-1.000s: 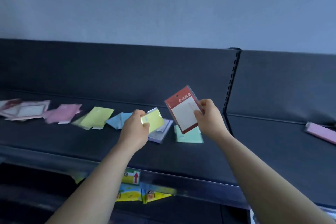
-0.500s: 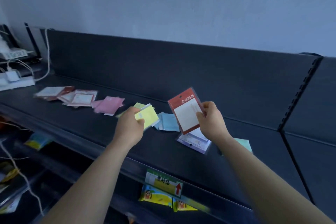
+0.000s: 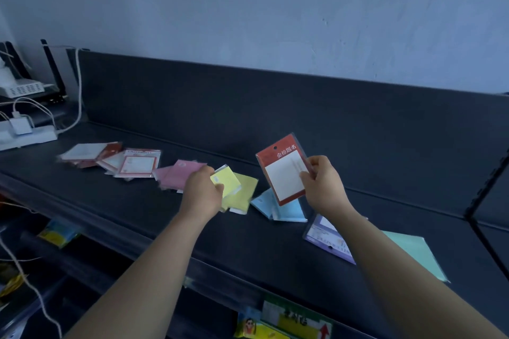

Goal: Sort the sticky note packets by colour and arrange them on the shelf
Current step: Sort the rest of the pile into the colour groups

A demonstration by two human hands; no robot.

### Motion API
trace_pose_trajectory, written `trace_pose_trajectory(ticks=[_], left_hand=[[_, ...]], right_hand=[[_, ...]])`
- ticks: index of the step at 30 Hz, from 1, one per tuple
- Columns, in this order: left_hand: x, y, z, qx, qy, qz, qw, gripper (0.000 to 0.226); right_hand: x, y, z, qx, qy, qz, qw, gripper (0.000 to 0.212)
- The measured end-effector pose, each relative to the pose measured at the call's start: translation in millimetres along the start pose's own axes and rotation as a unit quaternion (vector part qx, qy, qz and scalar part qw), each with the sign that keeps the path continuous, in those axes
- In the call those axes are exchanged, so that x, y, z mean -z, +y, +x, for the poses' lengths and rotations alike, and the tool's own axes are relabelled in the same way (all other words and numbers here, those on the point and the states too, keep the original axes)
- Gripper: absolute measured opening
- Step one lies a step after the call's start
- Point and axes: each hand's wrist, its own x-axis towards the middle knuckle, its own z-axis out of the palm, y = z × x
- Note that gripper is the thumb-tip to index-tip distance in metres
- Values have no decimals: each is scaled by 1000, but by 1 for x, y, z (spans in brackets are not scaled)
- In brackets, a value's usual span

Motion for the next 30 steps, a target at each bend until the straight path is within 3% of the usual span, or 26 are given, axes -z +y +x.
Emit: trace_pose_trajectory(ticks=[5,17,20,23,30], left_hand=[[5,-21,21,-29,-62,42,997,18],[1,-36,38,-93,-128,19,987,27],[6,-40,39,-91,-114,11,989,23],[18,-47,42,-80,-79,-4,994,36],[53,-67,51,-93,-31,-55,994,27]], right_hand=[[-28,-14,8,-8,24,17,1000,12],[-67,-27,3,-51,77,8,996,15],[-73,-29,6,-42,70,14,997,14],[-82,-37,13,-28,55,33,998,14],[-137,-71,22,-13,-7,86,996,14]])
